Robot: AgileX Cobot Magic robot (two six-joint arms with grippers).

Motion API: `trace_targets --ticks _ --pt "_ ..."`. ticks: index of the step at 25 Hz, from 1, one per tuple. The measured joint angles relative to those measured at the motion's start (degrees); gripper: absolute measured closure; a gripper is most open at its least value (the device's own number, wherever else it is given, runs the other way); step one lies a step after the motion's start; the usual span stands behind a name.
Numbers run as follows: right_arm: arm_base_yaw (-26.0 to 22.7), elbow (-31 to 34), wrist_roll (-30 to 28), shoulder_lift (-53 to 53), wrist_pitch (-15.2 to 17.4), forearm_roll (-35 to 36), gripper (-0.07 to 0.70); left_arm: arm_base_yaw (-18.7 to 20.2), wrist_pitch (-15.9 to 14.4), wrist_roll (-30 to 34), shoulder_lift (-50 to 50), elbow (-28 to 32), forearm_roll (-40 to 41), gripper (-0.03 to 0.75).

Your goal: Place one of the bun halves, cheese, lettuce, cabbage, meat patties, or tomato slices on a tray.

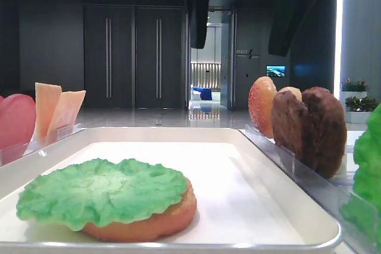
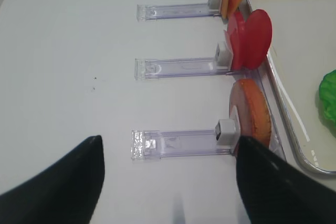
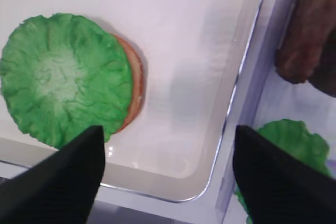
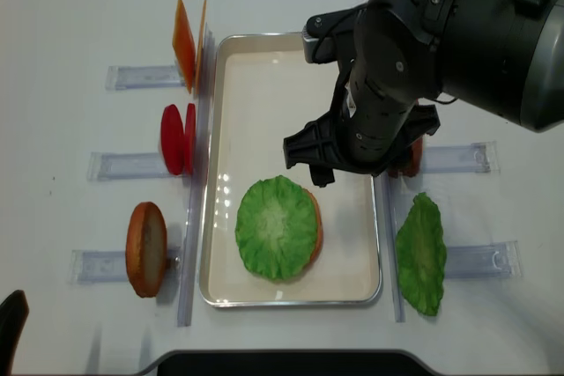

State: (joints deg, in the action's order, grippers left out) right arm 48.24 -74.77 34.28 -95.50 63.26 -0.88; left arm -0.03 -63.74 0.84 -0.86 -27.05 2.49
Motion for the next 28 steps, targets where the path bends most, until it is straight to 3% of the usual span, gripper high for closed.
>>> trace_targets --ticks 7,11,18,28 --pt "-3.8 -4.2 -2.2 0.0 5.5 -0.7 0.141 0.0 0.0 0.1 0.0 0.0 0.0 0.118" --pt "-7.5 -4.6 -5.0 0.6 6.3 0.1 0.144 0.0 0.0 0.2 0.0 0.0 0.0 0.118" --pt "-17.8 -4.6 -11.1 2.8 6.6 2.0 0.145 0.0 0.0 0.2 0.0 0.0 0.0 0.118" --pt "-36.8 -4.6 -19.3 4.6 6.6 2.5 0.145 0.0 0.0 0.2 0.0 0.0 0.0 0.118"
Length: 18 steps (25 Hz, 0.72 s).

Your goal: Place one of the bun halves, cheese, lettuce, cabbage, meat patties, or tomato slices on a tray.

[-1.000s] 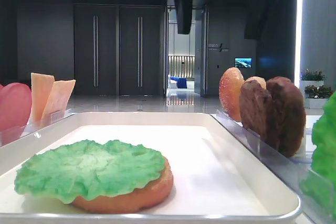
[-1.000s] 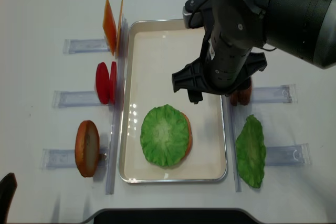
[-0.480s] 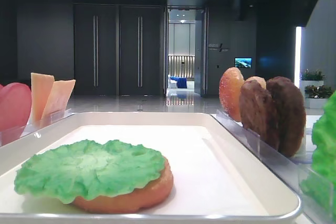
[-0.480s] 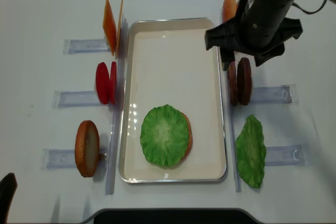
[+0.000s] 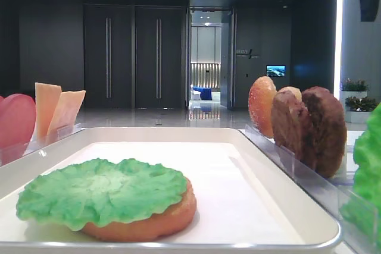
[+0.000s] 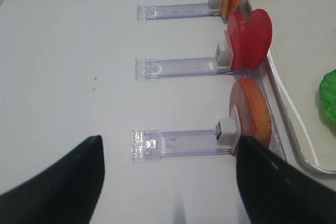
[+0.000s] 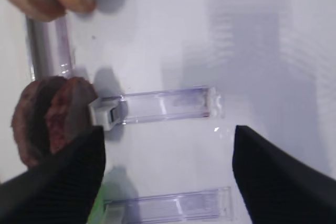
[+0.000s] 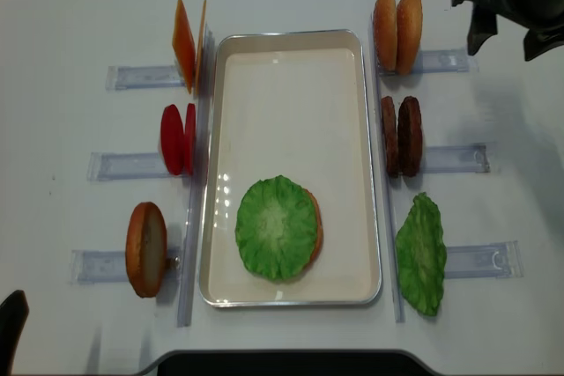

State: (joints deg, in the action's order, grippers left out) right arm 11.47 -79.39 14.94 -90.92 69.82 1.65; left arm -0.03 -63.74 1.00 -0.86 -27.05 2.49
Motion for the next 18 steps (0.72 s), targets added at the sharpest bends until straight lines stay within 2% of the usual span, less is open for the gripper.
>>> trace_targets --ticks 3,8,15,18 --pt "-4.9 0.0 -2.8 0.0 0.0 2.1 0.145 0.0 0.0 0.0 0.0 0.0 0.0 0.118" --pt "-10.1 0.0 -6.7 0.0 0.0 2.4 0.145 0.0 0.0 0.0 0.0 0.0 0.0 0.118" --pt "-11.3 0.2 -9.1 0.1 0.1 2.4 0.145 0.0 0.0 0.0 0.0 0.0 0.0 0.118" --pt "-11.3 2.6 -9.2 1.4 0.0 2.4 0.145 0.0 0.0 0.0 0.0 0.0 0.0 0.118"
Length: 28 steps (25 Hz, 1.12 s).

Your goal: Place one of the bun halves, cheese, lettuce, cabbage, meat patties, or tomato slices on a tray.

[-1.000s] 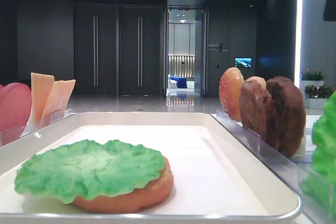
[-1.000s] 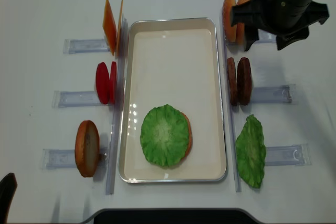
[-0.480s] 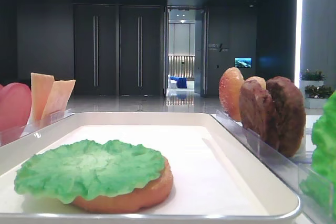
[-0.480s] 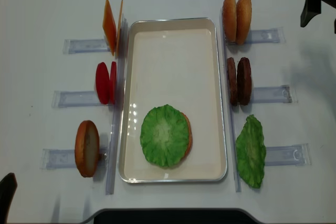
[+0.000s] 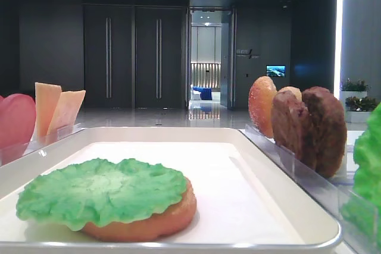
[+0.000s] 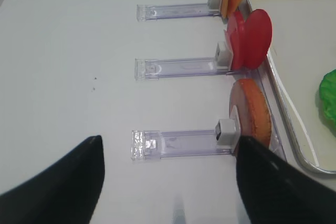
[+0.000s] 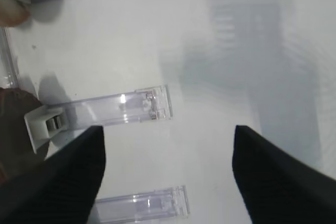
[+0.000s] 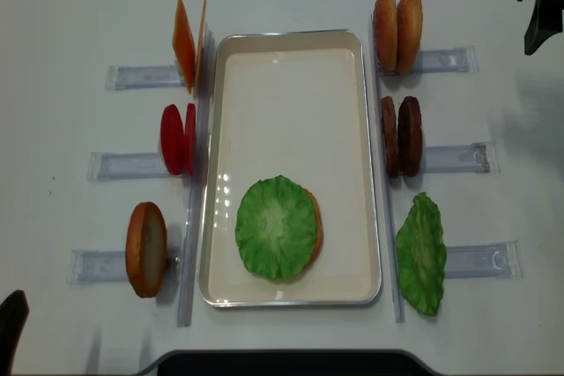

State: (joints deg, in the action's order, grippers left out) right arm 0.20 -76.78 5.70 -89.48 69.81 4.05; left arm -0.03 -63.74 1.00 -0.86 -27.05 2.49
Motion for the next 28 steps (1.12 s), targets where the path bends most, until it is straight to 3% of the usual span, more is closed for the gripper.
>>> trace_targets --ticks 20,28 --pt "0.0 18.8 -0.1 29.8 0.2 -1.1 0.145 0.0 0.0 0.0 0.0 0.0 0.0 0.118" --pt "0.0 23.6 -0.3 42.5 0.3 -1.3 0.145 0.0 0.0 0.0 0.0 0.0 0.0 0.118"
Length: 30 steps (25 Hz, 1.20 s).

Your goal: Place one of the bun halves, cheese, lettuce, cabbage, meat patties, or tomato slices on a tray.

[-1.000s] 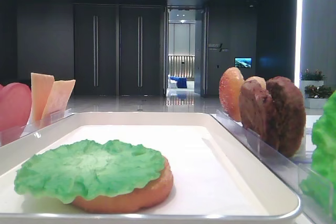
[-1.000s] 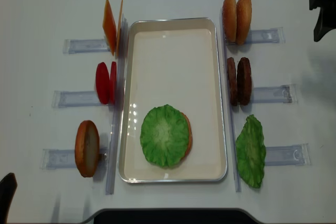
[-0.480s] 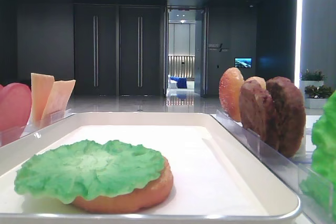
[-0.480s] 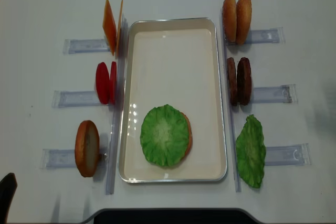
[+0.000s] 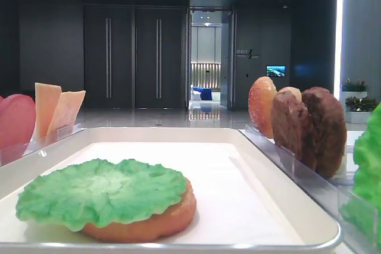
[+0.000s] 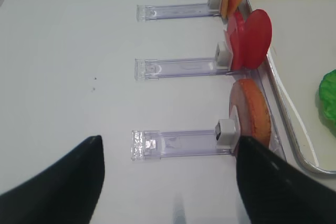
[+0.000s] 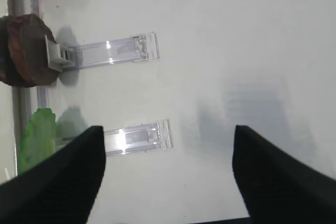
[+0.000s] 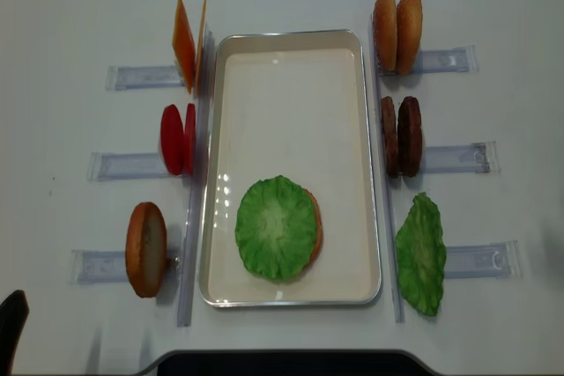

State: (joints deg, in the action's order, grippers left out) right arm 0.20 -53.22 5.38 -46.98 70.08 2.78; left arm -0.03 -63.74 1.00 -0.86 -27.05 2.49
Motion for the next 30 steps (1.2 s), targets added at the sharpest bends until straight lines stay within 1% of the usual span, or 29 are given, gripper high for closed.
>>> trace_targets --ticks 9,17,23,30 --pt "0.0 5.5 -0.7 12.3 0.0 0.0 0.145 0.0 0.0 0.0 0.0 0.0 0.0 0.118" --pt "0.0 8.5 -2.2 18.1 0.1 0.0 0.145 0.0 0.0 0.0 0.0 0.0 0.0 0.118" --pt "0.0 13.8 -2.5 22.4 0.2 0.0 0.145 0.0 0.0 0.0 0.0 0.0 0.0 0.118" --pt "0.0 17.4 -2.7 29.9 0.2 0.0 0.145 0.0 0.0 0.0 0.0 0.0 0.0 0.118"
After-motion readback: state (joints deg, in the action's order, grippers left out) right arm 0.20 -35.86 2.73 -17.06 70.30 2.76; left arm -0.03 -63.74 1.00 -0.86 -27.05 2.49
